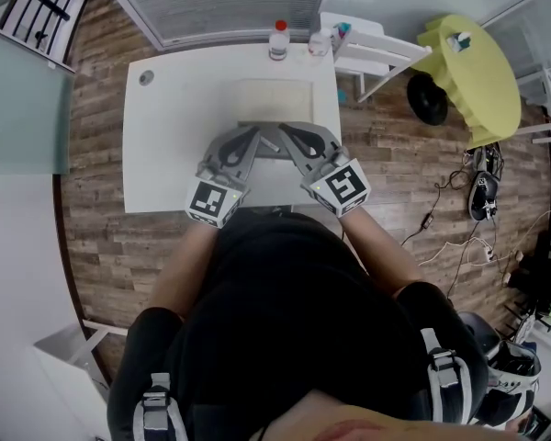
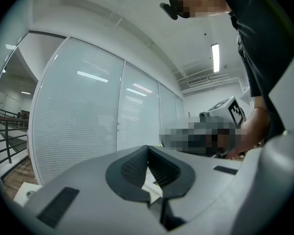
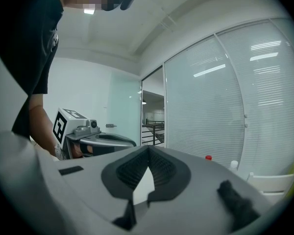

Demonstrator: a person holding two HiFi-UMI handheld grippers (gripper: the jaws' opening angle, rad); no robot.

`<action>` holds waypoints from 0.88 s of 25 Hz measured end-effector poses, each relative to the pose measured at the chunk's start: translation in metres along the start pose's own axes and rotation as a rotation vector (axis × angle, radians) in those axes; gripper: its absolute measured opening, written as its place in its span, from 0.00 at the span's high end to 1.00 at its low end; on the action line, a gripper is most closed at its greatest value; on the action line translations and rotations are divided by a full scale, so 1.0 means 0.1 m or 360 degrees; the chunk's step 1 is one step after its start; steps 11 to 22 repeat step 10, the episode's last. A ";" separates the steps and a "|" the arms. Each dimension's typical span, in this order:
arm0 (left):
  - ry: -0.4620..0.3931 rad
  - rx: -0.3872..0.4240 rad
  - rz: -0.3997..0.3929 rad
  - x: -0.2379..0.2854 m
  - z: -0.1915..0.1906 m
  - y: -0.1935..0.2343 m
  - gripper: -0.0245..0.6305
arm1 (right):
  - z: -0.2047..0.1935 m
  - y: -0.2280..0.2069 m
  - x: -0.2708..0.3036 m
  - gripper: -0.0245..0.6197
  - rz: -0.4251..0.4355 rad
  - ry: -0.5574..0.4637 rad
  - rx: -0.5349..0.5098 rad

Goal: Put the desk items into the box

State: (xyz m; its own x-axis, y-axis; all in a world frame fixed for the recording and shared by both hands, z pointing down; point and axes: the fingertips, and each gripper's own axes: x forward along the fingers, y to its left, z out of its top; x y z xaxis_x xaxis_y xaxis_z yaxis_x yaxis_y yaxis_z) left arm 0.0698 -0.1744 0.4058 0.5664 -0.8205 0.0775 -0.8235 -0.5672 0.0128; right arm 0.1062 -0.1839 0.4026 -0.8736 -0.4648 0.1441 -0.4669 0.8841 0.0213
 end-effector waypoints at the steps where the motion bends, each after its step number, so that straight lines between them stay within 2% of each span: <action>1: 0.0000 -0.0001 0.0000 0.00 0.01 0.01 0.94 | 0.00 0.00 0.00 0.94 0.0000 -0.0001 -0.0001; 22: -0.0001 -0.0004 -0.0002 0.01 0.01 0.00 0.94 | -0.03 0.00 -0.02 0.94 0.0003 -0.0011 -0.0009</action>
